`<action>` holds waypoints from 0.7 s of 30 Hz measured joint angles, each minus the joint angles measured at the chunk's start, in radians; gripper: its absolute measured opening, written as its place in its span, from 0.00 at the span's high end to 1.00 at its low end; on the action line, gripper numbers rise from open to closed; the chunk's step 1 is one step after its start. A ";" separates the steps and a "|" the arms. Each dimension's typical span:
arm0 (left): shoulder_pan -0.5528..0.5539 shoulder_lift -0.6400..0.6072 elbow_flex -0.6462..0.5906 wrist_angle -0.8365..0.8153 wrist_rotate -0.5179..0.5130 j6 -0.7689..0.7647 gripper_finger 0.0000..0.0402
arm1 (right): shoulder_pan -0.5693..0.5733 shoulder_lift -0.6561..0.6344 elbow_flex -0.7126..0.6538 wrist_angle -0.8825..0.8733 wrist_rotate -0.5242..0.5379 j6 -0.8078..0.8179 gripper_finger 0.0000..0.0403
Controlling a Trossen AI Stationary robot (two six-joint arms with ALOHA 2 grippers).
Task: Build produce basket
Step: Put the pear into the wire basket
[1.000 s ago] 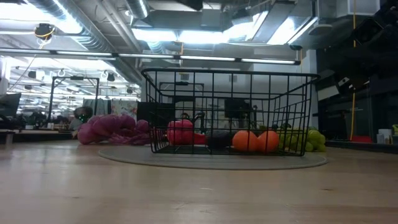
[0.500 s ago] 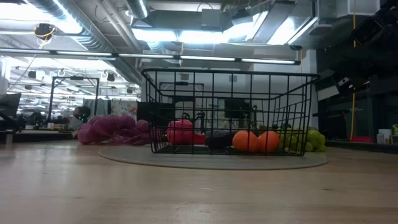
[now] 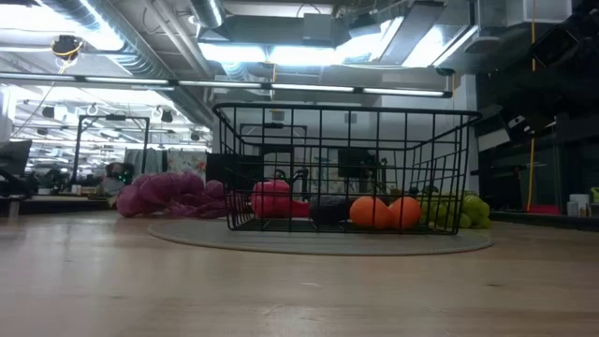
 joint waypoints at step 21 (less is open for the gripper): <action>0.166 -0.363 0.000 -1.316 1.459 -1.595 0.63 | 0.000 0.000 0.000 0.000 0.000 0.003 0.68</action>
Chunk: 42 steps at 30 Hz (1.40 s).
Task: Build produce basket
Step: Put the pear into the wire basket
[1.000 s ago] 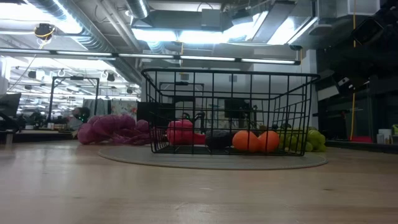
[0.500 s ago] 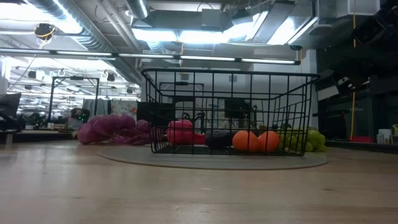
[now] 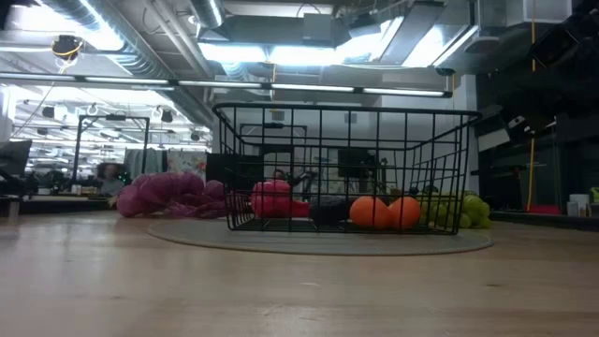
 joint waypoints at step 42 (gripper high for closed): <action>-0.137 0.545 0.000 0.239 0.122 0.389 0.75 | 0.000 0.000 0.000 -0.003 -0.018 0.027 0.68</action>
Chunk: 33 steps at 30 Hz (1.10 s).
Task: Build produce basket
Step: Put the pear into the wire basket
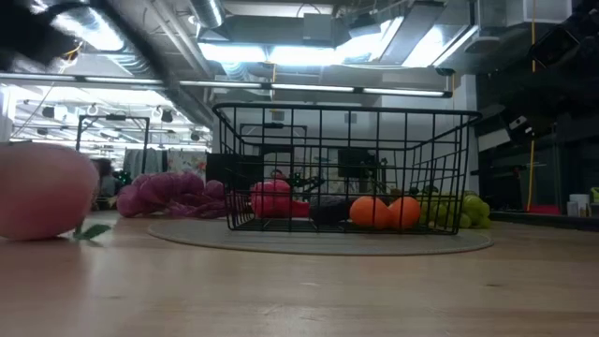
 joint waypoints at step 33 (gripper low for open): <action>-0.155 0.078 -0.029 0.076 0.007 0.312 0.76 | 0.000 0.000 0.000 0.000 -0.001 -0.024 0.68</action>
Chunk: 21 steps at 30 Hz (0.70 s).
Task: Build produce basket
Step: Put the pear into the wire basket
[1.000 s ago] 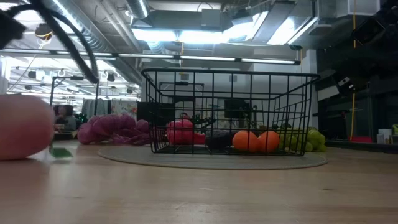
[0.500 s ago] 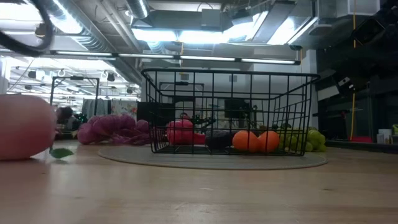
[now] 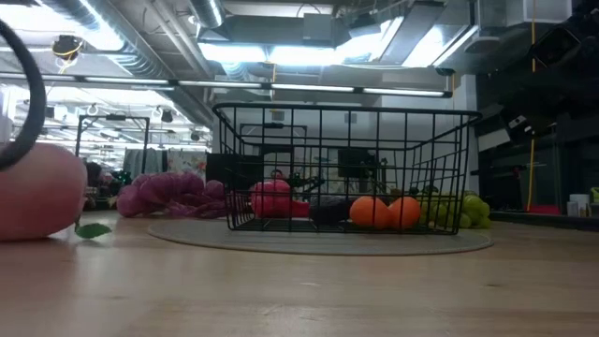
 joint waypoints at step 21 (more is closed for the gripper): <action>-0.020 0.032 0.000 -0.102 -0.001 -0.004 0.76 | 0.000 0.000 0.000 0.000 0.001 -0.001 0.68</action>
